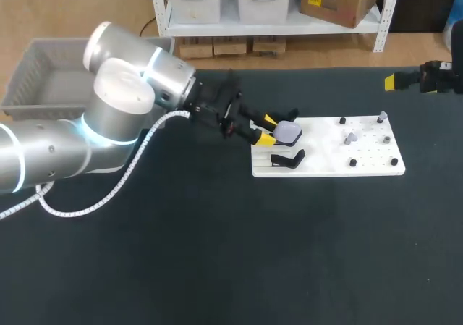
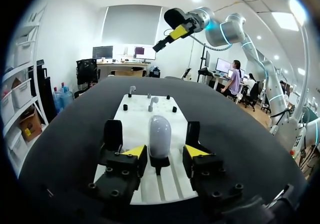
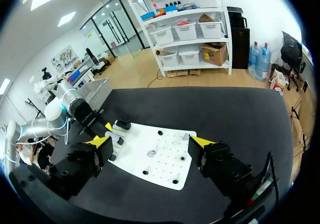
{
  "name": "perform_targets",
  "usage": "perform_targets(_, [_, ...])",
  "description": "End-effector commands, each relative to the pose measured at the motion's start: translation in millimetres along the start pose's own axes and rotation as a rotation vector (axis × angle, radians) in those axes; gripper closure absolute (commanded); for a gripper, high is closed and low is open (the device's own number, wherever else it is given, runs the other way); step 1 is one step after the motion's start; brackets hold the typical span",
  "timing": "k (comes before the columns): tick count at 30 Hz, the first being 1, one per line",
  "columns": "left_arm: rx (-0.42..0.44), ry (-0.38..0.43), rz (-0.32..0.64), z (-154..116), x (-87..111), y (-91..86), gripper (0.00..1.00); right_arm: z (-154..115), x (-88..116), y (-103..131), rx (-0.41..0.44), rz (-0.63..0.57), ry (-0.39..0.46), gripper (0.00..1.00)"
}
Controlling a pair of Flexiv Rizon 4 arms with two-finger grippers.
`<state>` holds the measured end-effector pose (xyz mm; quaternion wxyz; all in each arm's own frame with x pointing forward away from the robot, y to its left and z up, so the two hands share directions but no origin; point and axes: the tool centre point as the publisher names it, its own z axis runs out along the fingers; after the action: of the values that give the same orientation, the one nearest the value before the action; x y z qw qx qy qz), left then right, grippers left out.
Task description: Pick up each earbud case from the left stands, insert the matching earbuds, close the lid, and place the case in the box.
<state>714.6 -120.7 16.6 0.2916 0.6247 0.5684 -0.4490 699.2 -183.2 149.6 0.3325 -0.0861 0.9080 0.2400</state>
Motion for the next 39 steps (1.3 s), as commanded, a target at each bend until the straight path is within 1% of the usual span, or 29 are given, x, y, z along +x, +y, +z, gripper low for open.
perform_targets(1, [0.002, 0.005, -0.002, 4, 1.3, 4.6, 0.53, 0, 0, -1, -0.002, -0.001, 0.0, 0.0])
perform_targets(16, [-0.002, 0.002, -0.005, 12, -0.2, 12.2, 0.54, 0, 0, -1, -0.002, -0.001, 0.0, 0.0])
perform_targets(33, [0.019, -0.003, 0.0, 21, -3.1, 10.0, 0.56, 0, 0, -1, -0.002, -0.001, 0.0, 0.0])
perform_targets(39, [0.026, -0.003, 0.004, 23, -4.3, 8.7, 0.62, 0, 0, -1, -0.002, -0.001, 0.0, 0.0])
